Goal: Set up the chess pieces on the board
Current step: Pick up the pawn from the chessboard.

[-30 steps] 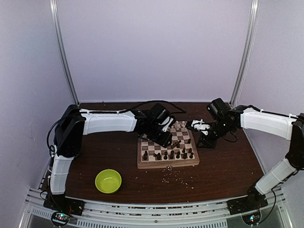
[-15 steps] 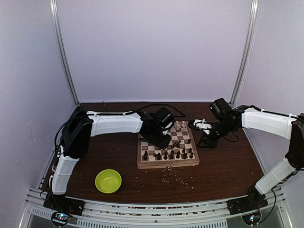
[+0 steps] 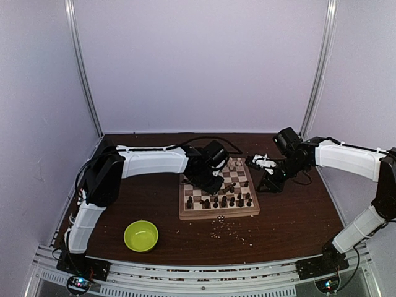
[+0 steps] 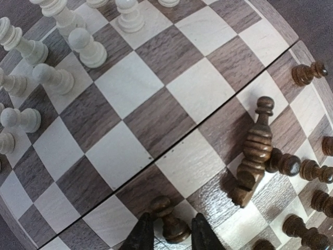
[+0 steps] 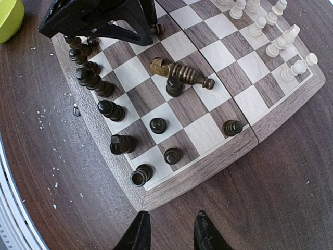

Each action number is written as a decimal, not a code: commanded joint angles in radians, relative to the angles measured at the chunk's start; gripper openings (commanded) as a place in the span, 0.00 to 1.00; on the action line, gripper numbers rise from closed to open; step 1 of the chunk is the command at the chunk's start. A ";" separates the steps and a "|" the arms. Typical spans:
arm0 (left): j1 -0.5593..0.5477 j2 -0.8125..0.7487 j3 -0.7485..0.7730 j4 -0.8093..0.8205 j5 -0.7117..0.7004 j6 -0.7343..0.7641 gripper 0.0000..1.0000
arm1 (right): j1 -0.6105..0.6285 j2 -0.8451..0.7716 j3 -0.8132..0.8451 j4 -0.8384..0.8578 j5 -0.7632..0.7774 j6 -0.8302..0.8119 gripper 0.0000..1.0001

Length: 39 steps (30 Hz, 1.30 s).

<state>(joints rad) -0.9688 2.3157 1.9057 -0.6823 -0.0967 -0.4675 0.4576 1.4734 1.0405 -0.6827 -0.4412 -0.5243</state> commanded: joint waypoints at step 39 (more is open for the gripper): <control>0.025 -0.043 -0.097 -0.028 0.019 0.013 0.19 | -0.009 0.005 0.028 -0.006 -0.039 0.030 0.29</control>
<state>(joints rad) -0.9543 2.2780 1.8404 -0.6701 -0.0929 -0.4618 0.4530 1.4738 1.0409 -0.6842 -0.4686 -0.5068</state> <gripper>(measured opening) 0.212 0.294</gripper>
